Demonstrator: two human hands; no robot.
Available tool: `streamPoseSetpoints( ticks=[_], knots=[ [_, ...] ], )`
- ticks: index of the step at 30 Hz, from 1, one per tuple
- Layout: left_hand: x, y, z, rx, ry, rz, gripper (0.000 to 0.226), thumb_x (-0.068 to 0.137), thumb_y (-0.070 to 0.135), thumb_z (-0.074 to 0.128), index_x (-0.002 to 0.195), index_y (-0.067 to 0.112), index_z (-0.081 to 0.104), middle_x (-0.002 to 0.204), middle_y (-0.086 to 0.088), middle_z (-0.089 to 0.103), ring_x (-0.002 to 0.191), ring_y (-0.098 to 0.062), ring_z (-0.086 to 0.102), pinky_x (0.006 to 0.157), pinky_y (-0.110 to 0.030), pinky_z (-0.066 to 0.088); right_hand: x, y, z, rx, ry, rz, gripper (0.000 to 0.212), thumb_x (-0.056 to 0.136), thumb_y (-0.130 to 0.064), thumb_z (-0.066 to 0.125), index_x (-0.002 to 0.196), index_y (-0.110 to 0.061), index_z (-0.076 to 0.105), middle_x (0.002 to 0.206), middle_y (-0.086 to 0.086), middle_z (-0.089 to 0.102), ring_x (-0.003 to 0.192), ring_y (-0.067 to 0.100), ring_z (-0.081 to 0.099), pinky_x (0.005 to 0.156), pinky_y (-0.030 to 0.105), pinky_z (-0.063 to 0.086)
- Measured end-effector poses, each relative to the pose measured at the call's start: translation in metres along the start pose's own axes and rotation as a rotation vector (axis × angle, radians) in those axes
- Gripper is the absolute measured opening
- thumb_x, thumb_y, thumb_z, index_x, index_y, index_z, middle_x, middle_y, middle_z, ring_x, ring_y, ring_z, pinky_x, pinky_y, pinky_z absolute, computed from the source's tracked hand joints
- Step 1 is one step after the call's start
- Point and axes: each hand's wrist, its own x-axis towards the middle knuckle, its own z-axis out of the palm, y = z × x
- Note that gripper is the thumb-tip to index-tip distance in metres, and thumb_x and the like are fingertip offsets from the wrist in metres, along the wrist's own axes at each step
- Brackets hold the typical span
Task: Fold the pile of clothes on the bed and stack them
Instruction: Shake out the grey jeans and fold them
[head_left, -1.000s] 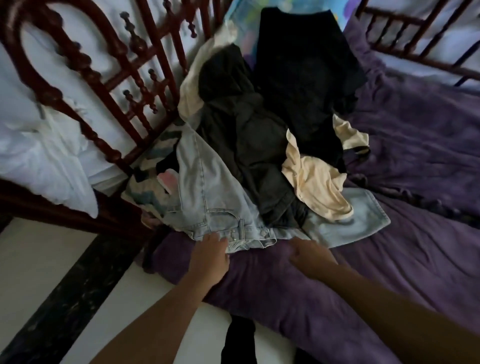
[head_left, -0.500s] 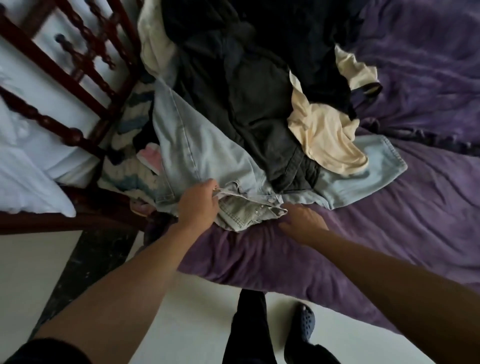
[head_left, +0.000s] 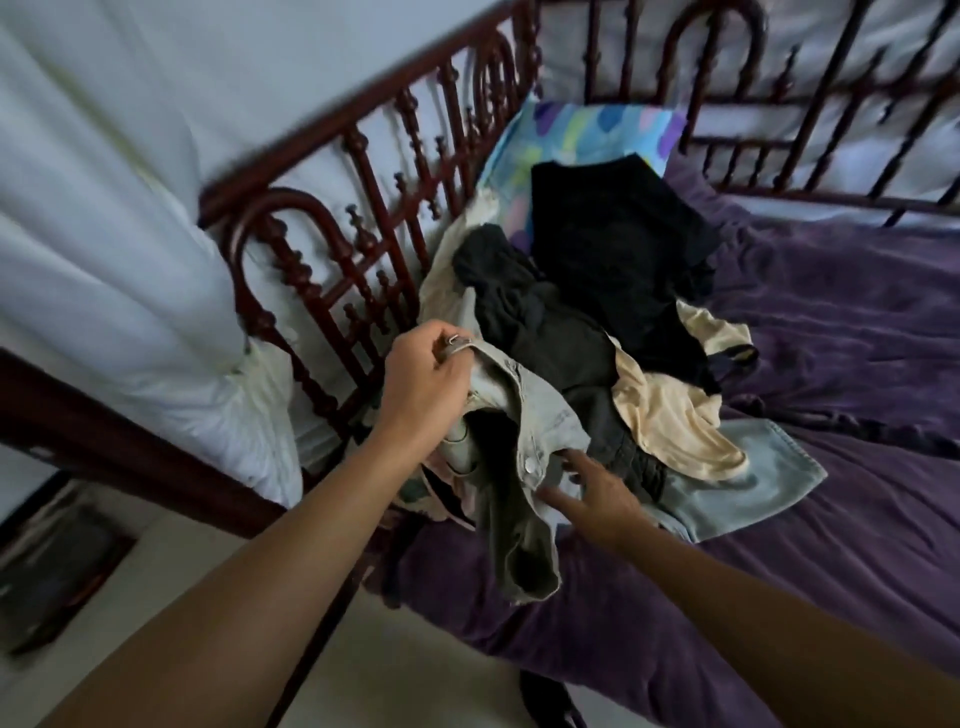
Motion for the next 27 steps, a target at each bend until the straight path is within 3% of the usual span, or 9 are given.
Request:
streamPoseSetpoints(
  ticks=[3,7,10,13,17,19,22,24,27],
  knots=[
    [-0.014,0.035,-0.003,-0.029,0.042,0.003,0.014,0.086,0.009,0.052,0.084,0.009,0.065,0.055,-0.001,0.052,0.043,-0.011,0.044,0.041,-0.023,0.033,-0.041,-0.015,-0.007,0.202,-0.019,-0.084,0.102,0.063,-0.094,0.040,0.144,-0.034,0.034,0.143,-0.007,0.048,0.128,0.013,0.048,0.095,0.030,0.042],
    [-0.026,0.073,0.007,-0.029,0.091,-0.009,0.015,0.084,0.006,0.052,0.077,0.011,0.064,0.049,0.005,0.049,0.034,-0.002,0.039,0.036,-0.016,0.029,-0.088,-0.029,-0.010,-0.027,0.005,-0.096,0.116,0.058,-0.089,0.052,0.152,-0.034,0.010,0.156,-0.009,0.026,0.132,0.020,0.045,0.093,0.034,0.044],
    [-0.029,0.098,0.013,-0.066,0.080,0.006,0.015,0.083,0.002,0.052,0.078,0.006,0.065,0.041,0.010,0.045,0.031,-0.002,0.035,0.034,-0.014,0.025,-0.105,-0.036,-0.014,-0.273,0.127,-0.040,0.077,0.080,-0.048,0.056,0.146,-0.031,0.022,0.145,0.002,0.044,0.112,0.024,0.060,0.078,0.032,0.048],
    [-0.018,0.117,0.000,-0.074,0.125,0.027,0.016,0.080,0.003,0.054,0.073,0.010,0.066,0.047,0.005,0.050,0.037,-0.006,0.040,0.037,-0.018,0.029,-0.112,-0.020,-0.041,-0.364,0.136,0.179,0.038,0.083,-0.030,0.053,0.121,-0.028,0.051,0.114,0.001,0.066,0.103,0.025,0.064,0.077,0.033,0.048],
    [0.013,0.124,-0.033,-0.031,0.162,0.073,0.022,0.075,0.003,0.053,0.069,0.016,0.070,0.067,-0.002,0.065,0.056,-0.008,0.054,0.052,-0.023,0.040,-0.115,0.003,-0.120,-0.141,0.156,0.414,0.025,0.090,-0.020,0.054,0.110,-0.010,0.065,0.105,0.009,0.067,0.101,0.026,0.065,0.068,0.026,0.044],
    [0.030,0.121,-0.050,0.000,0.183,0.082,0.024,0.075,0.004,0.054,0.071,0.019,0.071,0.074,0.002,0.068,0.071,-0.012,0.061,0.063,-0.026,0.047,-0.109,-0.011,-0.172,-0.009,0.260,0.360,0.016,0.089,-0.007,0.054,0.096,-0.002,0.068,0.093,0.015,0.066,0.085,0.028,0.065,0.063,0.028,0.041],
    [0.055,0.120,-0.086,0.039,0.235,0.098,0.024,0.075,0.004,0.053,0.080,0.016,0.073,0.079,0.001,0.069,0.082,-0.020,0.065,0.076,-0.035,0.054,-0.107,-0.063,-0.244,0.352,0.651,0.263,0.018,0.086,0.005,0.053,0.070,0.006,0.062,0.070,0.015,0.057,0.061,0.022,0.051,0.059,0.036,0.043],
    [0.076,0.124,-0.115,0.066,0.264,0.133,0.022,0.076,0.004,0.053,0.076,0.016,0.072,0.078,-0.002,0.070,0.077,-0.020,0.065,0.072,-0.035,0.054,-0.105,-0.110,-0.281,0.432,0.724,0.206,0.020,0.090,-0.002,0.054,0.071,-0.007,0.061,0.070,0.009,0.058,0.061,0.022,0.054,0.061,0.036,0.049],
    [0.104,0.142,-0.149,0.038,0.304,0.212,0.023,0.077,0.005,0.057,0.075,0.023,0.071,0.080,0.000,0.071,0.078,-0.016,0.065,0.072,-0.028,0.052,-0.107,-0.183,-0.322,0.554,0.840,0.088,0.017,0.090,-0.006,0.050,0.083,-0.009,0.065,0.075,0.012,0.058,0.065,0.024,0.055,0.063,0.038,0.051]
  ],
)
